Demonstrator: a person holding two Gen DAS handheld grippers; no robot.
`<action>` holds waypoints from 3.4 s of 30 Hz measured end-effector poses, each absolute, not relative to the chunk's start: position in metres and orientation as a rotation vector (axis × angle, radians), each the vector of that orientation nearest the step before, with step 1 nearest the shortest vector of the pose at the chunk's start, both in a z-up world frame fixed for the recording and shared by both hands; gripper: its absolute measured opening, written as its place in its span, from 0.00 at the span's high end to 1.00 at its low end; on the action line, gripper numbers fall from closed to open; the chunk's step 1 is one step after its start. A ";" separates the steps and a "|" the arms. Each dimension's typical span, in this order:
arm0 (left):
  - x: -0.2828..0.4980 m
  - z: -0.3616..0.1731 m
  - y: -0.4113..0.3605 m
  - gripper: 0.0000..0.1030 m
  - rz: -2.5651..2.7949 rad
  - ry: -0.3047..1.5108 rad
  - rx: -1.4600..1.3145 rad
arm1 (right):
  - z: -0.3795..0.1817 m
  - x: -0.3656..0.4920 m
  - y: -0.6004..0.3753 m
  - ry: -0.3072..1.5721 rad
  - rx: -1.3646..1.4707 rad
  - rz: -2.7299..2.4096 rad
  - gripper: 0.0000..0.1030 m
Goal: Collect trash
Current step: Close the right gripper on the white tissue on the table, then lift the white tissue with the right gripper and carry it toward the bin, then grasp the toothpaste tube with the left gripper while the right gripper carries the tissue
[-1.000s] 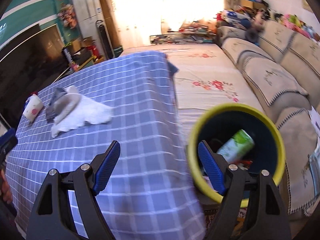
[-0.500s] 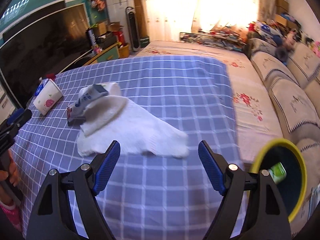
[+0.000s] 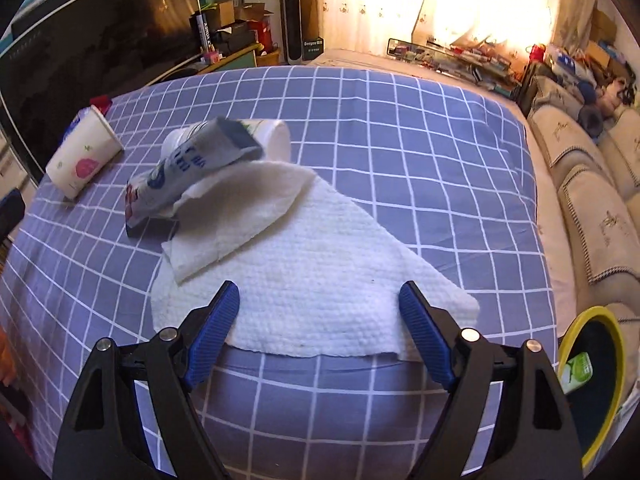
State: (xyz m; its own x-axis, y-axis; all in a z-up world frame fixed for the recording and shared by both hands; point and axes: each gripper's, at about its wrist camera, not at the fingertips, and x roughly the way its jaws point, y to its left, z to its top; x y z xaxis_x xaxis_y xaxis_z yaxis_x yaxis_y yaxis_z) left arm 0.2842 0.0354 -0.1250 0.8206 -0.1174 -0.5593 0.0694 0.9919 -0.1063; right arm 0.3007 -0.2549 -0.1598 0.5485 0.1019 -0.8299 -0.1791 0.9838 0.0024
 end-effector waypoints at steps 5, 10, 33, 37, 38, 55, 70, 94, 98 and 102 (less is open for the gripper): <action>0.284 -0.124 0.036 0.09 -0.095 0.600 -0.092 | -0.155 0.298 -0.253 0.969 -0.074 0.166 0.81; 0.284 -0.124 0.037 0.09 -0.095 0.599 -0.095 | -0.147 0.287 -0.254 0.962 -0.028 0.205 0.96; 0.285 -0.126 0.032 0.09 -0.104 0.608 -0.083 | 0.002 0.180 -0.307 0.636 0.122 0.313 0.96; 0.285 -0.126 0.032 0.09 -0.111 0.606 -0.082 | 0.021 0.174 -0.310 0.595 0.117 0.321 0.96; 0.284 -0.126 0.031 0.09 -0.113 0.606 -0.081 | 0.025 0.173 -0.309 0.587 0.116 0.327 0.96; 0.269 -0.118 0.006 0.09 -0.314 0.562 -0.043 | 0.057 0.184 -0.298 0.525 0.150 0.371 0.96; 0.217 -0.106 -0.059 0.09 -0.634 0.423 0.109 | 0.079 0.176 -0.259 0.510 0.148 0.493 0.96; 0.200 -0.089 -0.038 0.79 -0.654 0.285 0.042 | 0.108 0.148 -0.209 0.483 0.115 0.649 0.95; 0.196 -0.091 -0.044 0.81 -0.695 0.290 0.076 | 0.108 0.152 -0.219 0.480 0.125 0.627 0.95; 0.200 -0.097 -0.049 0.81 -0.718 0.337 0.100 | 0.115 0.154 -0.234 0.452 0.146 0.591 0.95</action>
State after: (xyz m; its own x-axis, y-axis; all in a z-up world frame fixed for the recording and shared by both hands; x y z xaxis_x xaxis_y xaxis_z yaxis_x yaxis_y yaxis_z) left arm 0.2005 -0.0492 -0.0975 0.7018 -0.6280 -0.3362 0.6599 0.7510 -0.0252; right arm 0.1541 -0.2345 0.1151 0.7363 0.5676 -0.3684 -0.5047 0.8233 0.2597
